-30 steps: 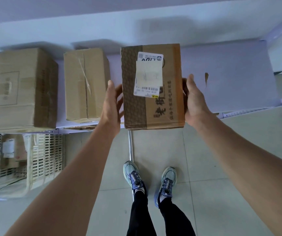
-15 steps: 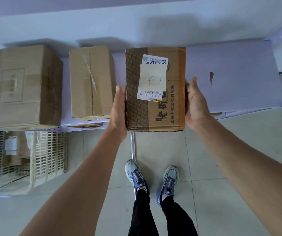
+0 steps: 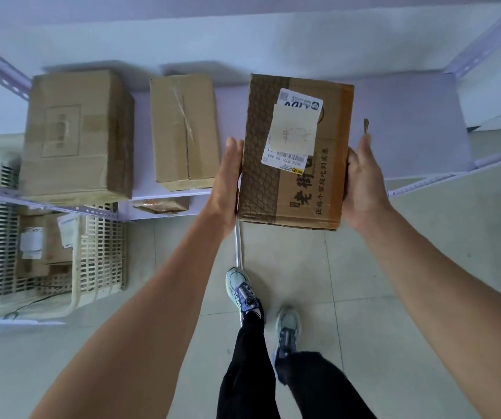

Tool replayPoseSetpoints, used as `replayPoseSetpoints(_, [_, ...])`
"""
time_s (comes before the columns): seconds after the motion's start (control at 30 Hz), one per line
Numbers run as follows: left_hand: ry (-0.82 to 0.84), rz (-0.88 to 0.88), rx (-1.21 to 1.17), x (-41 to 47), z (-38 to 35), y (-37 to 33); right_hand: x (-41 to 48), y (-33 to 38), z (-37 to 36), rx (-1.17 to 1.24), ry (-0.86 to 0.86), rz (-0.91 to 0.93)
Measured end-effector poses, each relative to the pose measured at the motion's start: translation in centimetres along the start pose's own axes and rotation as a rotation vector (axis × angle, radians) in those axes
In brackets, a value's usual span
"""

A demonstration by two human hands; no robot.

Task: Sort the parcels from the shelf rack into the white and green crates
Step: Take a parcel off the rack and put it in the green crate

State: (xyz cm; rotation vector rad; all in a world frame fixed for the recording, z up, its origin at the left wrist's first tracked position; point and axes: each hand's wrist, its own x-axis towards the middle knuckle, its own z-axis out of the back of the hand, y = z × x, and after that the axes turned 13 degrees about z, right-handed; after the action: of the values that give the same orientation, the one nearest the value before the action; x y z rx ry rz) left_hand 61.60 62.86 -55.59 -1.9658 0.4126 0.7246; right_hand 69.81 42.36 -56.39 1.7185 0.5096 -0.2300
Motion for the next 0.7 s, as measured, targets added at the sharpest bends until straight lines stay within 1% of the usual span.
replayPoseSetpoints(0.1, [-0.010,-0.026,-0.022,-3.1,0.0,0.7,-2.8,0.7,-0.5,0.008,0.029,0.008])
replayPoseSetpoints(0.23, [-0.024,-0.078,0.015,-8.6,-0.5,1.4,-7.1,1.7,-1.1,-0.017,0.083,0.007])
replayPoseSetpoints(0.33, [-0.088,-0.086,0.015,-13.2,-0.7,2.1,-10.6,2.8,-1.8,-0.047,0.118,-0.002])
replayPoseSetpoints(0.43, [-0.109,-0.143,-0.002,-17.9,-0.4,2.7,-13.8,3.7,-2.9,-0.081,0.162,-0.009])
replayPoseSetpoints(0.5, [-0.105,-0.166,-0.026,-21.1,0.0,2.9,-15.9,4.2,-4.1,-0.103,0.210,-0.015])
replayPoseSetpoints(0.7, [-0.208,-0.249,-0.100,-28.8,2.9,3.4,-21.1,5.0,-9.5,-0.149,0.321,-0.034])
